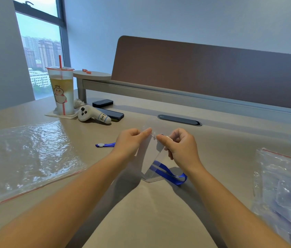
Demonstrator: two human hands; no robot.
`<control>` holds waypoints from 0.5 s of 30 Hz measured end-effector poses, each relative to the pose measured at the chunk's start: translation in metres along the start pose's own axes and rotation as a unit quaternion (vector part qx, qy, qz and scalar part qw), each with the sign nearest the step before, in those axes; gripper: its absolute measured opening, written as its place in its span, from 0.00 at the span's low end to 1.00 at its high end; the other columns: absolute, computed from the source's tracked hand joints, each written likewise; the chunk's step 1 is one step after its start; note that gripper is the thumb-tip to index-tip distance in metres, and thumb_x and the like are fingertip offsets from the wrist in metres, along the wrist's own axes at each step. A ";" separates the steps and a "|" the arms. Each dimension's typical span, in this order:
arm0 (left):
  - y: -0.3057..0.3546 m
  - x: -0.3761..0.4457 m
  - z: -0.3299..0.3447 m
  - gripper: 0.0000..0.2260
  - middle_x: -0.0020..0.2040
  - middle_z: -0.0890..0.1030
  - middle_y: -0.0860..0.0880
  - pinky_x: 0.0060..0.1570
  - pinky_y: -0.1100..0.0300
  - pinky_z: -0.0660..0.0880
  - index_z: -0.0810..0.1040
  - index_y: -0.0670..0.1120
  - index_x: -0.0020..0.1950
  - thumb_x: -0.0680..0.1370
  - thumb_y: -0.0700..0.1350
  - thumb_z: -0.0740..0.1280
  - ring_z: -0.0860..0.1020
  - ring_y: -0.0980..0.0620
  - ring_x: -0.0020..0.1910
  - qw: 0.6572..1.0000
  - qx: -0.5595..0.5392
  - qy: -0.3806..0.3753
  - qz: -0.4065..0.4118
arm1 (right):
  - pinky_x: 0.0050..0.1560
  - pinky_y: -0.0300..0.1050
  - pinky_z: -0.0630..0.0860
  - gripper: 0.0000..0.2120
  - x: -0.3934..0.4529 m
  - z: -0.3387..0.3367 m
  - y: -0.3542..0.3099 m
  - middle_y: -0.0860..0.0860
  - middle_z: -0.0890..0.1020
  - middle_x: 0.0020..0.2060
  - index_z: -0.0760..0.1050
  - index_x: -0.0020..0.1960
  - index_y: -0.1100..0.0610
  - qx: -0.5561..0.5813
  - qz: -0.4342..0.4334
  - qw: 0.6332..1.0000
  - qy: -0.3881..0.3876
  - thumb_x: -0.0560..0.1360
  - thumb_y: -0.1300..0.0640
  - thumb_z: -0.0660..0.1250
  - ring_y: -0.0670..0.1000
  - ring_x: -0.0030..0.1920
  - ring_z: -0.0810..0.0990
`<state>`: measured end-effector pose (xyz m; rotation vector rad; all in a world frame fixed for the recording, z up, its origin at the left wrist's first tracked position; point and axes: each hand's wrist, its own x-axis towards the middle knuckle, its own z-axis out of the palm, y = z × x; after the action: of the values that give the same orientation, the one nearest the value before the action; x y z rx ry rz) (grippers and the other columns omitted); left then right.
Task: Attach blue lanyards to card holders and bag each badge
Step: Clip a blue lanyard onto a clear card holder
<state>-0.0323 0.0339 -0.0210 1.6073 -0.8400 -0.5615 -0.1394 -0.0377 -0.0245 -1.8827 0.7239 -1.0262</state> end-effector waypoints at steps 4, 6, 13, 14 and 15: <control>0.001 0.001 -0.002 0.10 0.39 0.74 0.51 0.36 0.58 0.68 0.73 0.51 0.37 0.77 0.51 0.61 0.71 0.54 0.40 1.000 -0.013 0.007 0.008 | 0.27 0.34 0.70 0.12 -0.001 0.003 -0.003 0.54 0.75 0.32 0.65 0.35 0.55 0.001 0.006 1.000 -0.012 0.71 0.54 0.68 0.46 0.27 0.71; 0.001 0.002 -0.006 0.10 0.38 0.73 0.52 0.33 0.62 0.68 0.72 0.52 0.37 0.77 0.50 0.60 0.70 0.56 0.37 1.000 0.007 0.001 0.025 | 0.24 0.32 0.70 0.10 0.000 0.000 -0.004 0.52 0.76 0.33 0.66 0.37 0.54 -0.004 0.022 0.999 -0.045 0.72 0.55 0.67 0.45 0.26 0.71; -0.002 0.006 -0.029 0.10 0.40 0.73 0.51 0.33 0.64 0.66 0.73 0.44 0.49 0.79 0.48 0.57 0.70 0.56 0.39 0.999 0.029 0.012 0.040 | 0.26 0.33 0.71 0.08 0.002 -0.020 -0.008 0.50 0.79 0.34 0.73 0.42 0.55 0.003 0.093 0.979 -0.181 0.74 0.66 0.62 0.42 0.22 0.71; -0.002 0.006 -0.033 0.10 0.40 0.72 0.52 0.34 0.64 0.66 0.72 0.44 0.49 0.79 0.48 0.56 0.70 0.56 0.39 0.999 0.027 0.012 0.042 | 0.27 0.33 0.72 0.08 0.002 -0.021 -0.008 0.50 0.80 0.34 0.74 0.42 0.54 -0.010 0.101 0.975 -0.200 0.75 0.66 0.62 0.43 0.24 0.71; -0.001 0.006 -0.036 0.09 0.40 0.72 0.52 0.34 0.64 0.66 0.72 0.44 0.49 0.79 0.48 0.56 0.70 0.56 0.39 0.999 0.025 0.011 0.043 | 0.29 0.33 0.72 0.09 0.002 -0.022 -0.009 0.49 0.80 0.35 0.74 0.42 0.54 -0.026 0.107 0.969 -0.221 0.75 0.67 0.61 0.44 0.26 0.71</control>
<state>-0.0014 0.0518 -0.0139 1.6109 -0.9090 -0.4649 -0.1568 -0.0446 -0.0094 -1.9350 0.6725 -0.4319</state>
